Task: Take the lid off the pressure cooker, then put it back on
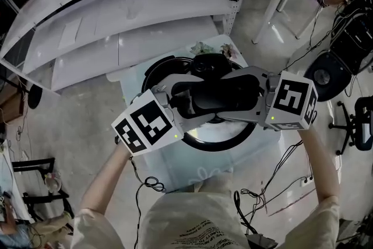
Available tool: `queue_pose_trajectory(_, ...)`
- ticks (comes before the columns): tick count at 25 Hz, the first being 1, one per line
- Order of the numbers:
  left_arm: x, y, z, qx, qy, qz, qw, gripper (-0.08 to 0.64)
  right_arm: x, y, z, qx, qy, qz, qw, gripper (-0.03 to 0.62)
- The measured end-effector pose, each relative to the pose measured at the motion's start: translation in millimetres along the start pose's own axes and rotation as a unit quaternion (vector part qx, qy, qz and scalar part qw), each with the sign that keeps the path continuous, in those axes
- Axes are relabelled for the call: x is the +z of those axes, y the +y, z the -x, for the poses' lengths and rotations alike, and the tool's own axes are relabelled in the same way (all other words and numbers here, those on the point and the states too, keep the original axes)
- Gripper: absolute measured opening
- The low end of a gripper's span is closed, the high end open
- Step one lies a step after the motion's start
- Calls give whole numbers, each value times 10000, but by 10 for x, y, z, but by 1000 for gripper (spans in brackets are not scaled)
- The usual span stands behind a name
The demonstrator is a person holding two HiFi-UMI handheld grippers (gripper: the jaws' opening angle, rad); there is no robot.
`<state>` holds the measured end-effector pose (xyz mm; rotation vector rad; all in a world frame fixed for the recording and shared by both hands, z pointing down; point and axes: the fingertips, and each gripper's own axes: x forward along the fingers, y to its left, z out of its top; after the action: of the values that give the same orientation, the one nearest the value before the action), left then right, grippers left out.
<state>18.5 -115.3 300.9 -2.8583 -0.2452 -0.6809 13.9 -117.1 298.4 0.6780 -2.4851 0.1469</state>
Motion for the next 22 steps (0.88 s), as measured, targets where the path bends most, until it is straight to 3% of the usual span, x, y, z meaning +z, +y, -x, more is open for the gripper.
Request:
queue_pose_trajectory(11, 300, -290, -536, 79, 200, 51, 9998, 282, -382, 70, 566, 33, 28, 3, 10000, 276)
queue_pose_trajectory(22, 532, -539, -1181, 313, 373, 331, 9983, 282, -890, 91, 1102, 438, 165, 116, 9988, 276)
